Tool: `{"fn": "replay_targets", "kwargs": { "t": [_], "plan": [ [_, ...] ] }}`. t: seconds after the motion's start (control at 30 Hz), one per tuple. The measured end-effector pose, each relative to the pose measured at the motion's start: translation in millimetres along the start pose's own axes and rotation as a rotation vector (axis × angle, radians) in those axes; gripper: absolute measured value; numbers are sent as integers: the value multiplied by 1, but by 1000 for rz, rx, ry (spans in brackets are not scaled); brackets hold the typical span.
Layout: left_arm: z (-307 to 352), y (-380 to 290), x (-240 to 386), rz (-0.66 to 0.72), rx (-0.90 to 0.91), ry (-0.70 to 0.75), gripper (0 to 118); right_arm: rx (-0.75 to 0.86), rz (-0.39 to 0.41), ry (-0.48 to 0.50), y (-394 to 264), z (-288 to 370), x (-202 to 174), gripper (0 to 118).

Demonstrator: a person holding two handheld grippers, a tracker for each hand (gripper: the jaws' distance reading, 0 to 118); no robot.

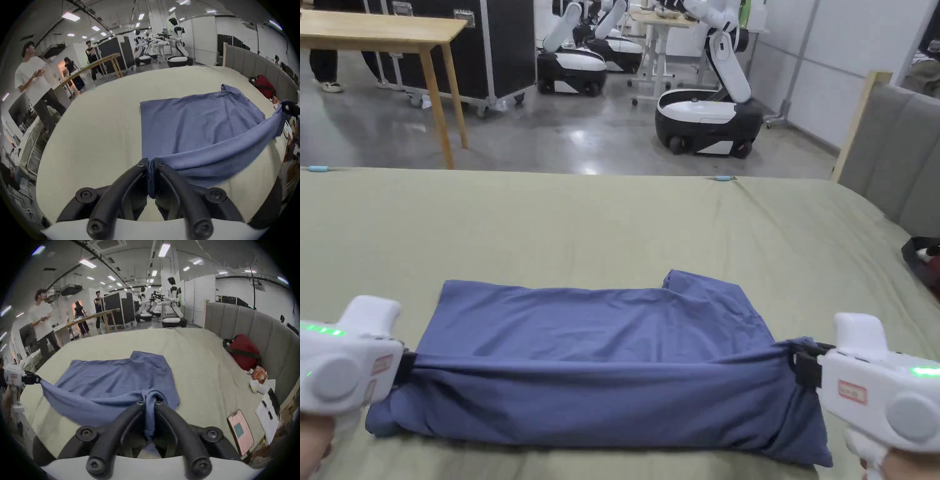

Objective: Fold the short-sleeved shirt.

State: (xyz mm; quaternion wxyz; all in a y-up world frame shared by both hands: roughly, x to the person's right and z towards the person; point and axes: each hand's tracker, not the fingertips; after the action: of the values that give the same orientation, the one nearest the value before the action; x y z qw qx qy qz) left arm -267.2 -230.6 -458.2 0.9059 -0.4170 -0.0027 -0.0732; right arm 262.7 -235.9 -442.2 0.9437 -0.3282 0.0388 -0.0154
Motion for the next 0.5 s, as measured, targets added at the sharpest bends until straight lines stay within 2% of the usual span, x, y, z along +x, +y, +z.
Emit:
{"fn": "replay_targets", "kwargs": {
  "t": [0.13,0.2,0.23,0.27,0.3,0.33,0.37,0.4,0.5],
  "plan": [
    [-56,15,5,45,-95,-3,4,-112,-86,-20,6,-64,10,5],
    [-71,15,13,33,-119,16,5,-158,-92,-23,-1,-81,13,6],
    [-73,12,17,2,-121,33,6,-154,-82,-42,-5,-85,12,8],
    [-72,11,21,-16,-115,33,12,-153,-73,-45,-9,-87,13,23],
    [-70,9,23,-26,-105,32,40,-149,-67,-45,-11,-84,14,69],
    [-59,6,23,-20,-65,22,79,-149,-61,-46,-14,-77,13,103],
    [-49,1,21,-14,-26,-6,108,-158,-51,-42,-16,-66,13,116],
    [-38,-4,21,-13,9,-2,115,-99,-35,-37,-18,-51,11,115],
    [19,-28,25,1,196,44,114,97,41,-27,-31,12,-6,114]
  ]
}}
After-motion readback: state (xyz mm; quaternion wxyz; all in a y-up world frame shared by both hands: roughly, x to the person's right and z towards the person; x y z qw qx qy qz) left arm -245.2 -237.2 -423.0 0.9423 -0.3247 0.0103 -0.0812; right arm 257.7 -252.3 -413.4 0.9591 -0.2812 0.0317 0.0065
